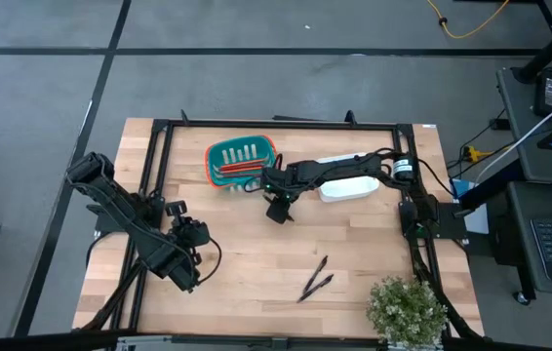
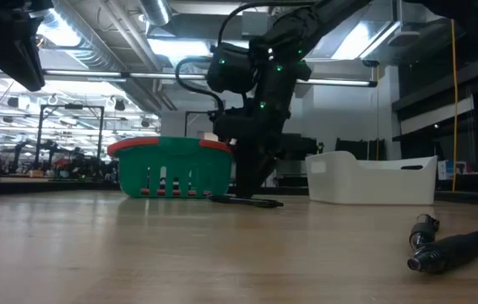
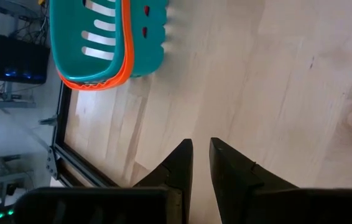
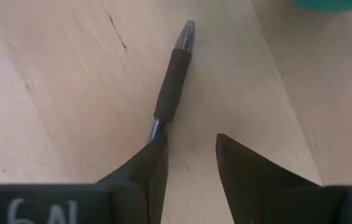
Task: Sort pens & pencils
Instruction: Put the black pen into the white bin
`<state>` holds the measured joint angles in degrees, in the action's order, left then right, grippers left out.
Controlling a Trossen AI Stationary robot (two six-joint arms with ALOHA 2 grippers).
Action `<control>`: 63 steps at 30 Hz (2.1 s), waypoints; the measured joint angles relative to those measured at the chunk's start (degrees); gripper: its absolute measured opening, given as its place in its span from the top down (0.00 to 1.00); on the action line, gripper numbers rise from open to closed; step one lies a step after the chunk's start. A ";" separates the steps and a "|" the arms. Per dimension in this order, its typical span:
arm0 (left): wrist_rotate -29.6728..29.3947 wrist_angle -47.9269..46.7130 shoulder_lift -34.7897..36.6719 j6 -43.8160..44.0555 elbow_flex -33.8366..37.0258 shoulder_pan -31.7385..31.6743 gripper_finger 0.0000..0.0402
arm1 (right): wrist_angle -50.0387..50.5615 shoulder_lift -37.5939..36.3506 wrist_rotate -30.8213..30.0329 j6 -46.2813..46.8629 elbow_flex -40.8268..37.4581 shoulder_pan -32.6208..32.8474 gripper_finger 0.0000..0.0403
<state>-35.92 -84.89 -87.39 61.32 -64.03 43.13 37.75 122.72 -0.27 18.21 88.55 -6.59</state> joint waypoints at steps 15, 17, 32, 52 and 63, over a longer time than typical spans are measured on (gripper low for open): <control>0.00 0.56 0.00 0.00 0.00 0.02 0.88 | 1.05 1.27 1.20 1.15 0.57 0.09 0.66; 0.00 0.57 0.00 0.00 0.00 0.04 0.88 | 1.09 1.27 1.22 1.04 0.58 0.21 0.66; -0.85 0.35 0.00 -0.04 0.00 0.04 0.88 | 7.75 1.15 -2.92 -7.09 3.92 6.19 0.66; -0.90 -0.04 0.00 -0.04 0.00 0.04 0.88 | 7.05 0.96 -4.31 -40.47 12.39 6.63 0.66; -0.87 -0.08 0.00 -0.52 0.00 0.02 0.88 | 1.95 1.33 -0.37 -44.03 12.39 4.26 0.66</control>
<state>-36.80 -84.97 -87.39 60.80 -64.03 43.16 39.71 124.05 -0.64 -25.81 100.95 -2.33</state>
